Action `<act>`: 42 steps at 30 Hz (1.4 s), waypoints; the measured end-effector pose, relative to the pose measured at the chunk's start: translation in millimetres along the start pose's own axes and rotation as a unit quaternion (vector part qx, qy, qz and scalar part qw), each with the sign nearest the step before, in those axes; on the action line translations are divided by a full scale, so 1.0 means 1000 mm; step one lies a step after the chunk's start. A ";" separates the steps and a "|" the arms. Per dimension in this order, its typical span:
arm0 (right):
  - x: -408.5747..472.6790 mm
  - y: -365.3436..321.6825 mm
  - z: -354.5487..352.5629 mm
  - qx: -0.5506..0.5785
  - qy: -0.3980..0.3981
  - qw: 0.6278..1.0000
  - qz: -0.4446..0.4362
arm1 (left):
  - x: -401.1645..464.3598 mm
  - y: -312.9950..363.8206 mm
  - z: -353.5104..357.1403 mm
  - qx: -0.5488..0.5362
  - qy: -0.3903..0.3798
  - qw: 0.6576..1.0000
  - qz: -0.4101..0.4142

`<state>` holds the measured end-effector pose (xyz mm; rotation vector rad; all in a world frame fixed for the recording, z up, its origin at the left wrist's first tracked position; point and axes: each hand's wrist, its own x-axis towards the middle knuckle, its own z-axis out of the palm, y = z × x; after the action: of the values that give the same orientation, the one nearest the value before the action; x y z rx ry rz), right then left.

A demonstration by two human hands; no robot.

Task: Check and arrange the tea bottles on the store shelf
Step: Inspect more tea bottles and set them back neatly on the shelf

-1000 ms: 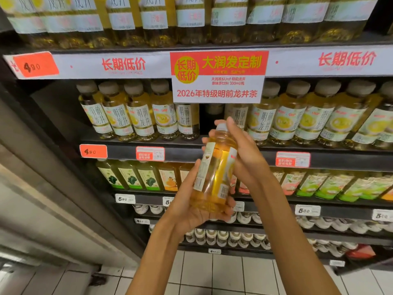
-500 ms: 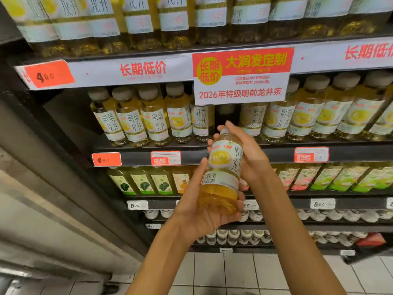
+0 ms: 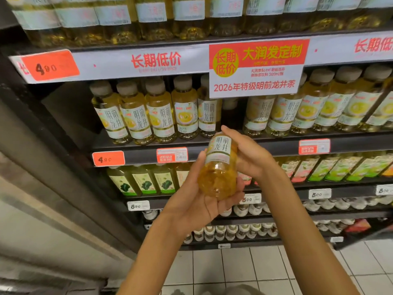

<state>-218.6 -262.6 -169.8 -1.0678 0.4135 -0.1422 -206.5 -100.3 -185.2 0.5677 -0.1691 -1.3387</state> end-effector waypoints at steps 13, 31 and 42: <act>-0.032 0.006 -0.003 -0.191 -0.030 0.940 -0.280 | 0.011 -0.014 -0.034 0.430 0.131 0.883 0.139; 0.005 -0.007 -0.019 -0.137 0.116 0.931 -0.317 | 0.091 -0.006 -0.026 0.539 0.291 0.697 0.372; 0.030 -0.014 -0.021 -0.210 0.175 0.895 -0.352 | 0.120 -0.005 -0.010 0.579 0.356 0.590 0.436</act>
<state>-198.0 -295.4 -174.3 -1.5958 0.3685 -0.9390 -177.5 -211.5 -220.4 1.7918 -0.5789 0.2358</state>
